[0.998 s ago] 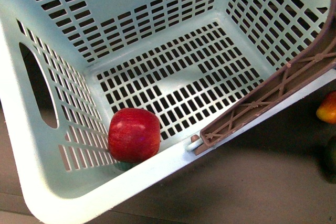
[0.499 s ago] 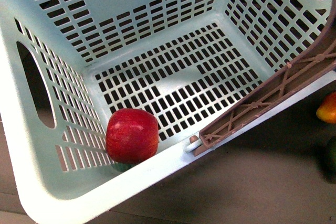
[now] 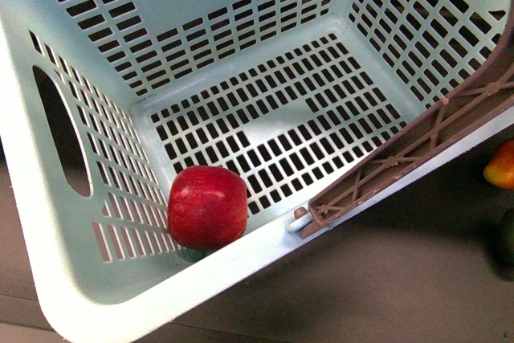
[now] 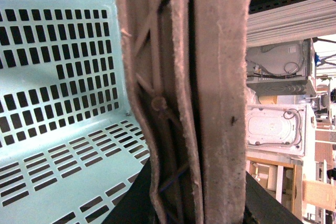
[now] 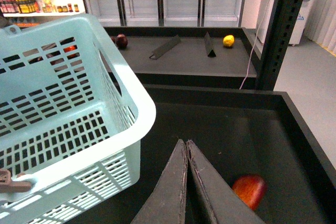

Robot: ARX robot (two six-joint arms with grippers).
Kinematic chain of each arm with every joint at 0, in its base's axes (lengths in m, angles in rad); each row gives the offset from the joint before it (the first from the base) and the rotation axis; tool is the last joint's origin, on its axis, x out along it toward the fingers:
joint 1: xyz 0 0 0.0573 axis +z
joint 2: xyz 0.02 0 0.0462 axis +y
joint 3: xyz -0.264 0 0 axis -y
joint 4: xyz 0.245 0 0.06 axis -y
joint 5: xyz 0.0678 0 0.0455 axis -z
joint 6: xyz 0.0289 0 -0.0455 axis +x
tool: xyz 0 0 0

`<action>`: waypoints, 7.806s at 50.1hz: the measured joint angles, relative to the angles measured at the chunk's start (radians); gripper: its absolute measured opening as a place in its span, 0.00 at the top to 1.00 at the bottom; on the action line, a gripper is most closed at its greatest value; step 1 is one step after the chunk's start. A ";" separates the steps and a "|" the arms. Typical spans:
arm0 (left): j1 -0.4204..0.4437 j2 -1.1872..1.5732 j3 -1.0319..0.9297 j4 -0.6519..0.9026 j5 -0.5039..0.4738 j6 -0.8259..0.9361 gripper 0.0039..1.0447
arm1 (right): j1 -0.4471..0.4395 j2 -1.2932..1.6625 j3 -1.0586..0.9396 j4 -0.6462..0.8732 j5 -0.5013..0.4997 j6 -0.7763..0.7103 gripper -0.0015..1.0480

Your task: Pick apple with right arm and hold basket with left

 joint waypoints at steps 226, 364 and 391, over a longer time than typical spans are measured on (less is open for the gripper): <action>0.446 -0.261 -0.742 0.980 -0.296 0.986 0.81 | 0.000 -0.201 0.000 -0.206 0.000 0.000 0.08; 0.638 -1.514 -1.130 0.127 -0.105 1.059 0.97 | 0.000 -0.201 0.000 -0.206 0.000 0.000 0.08; 0.638 -1.514 -1.130 0.127 -0.105 1.061 0.07 | 0.000 -0.201 0.000 -0.206 0.000 0.000 0.08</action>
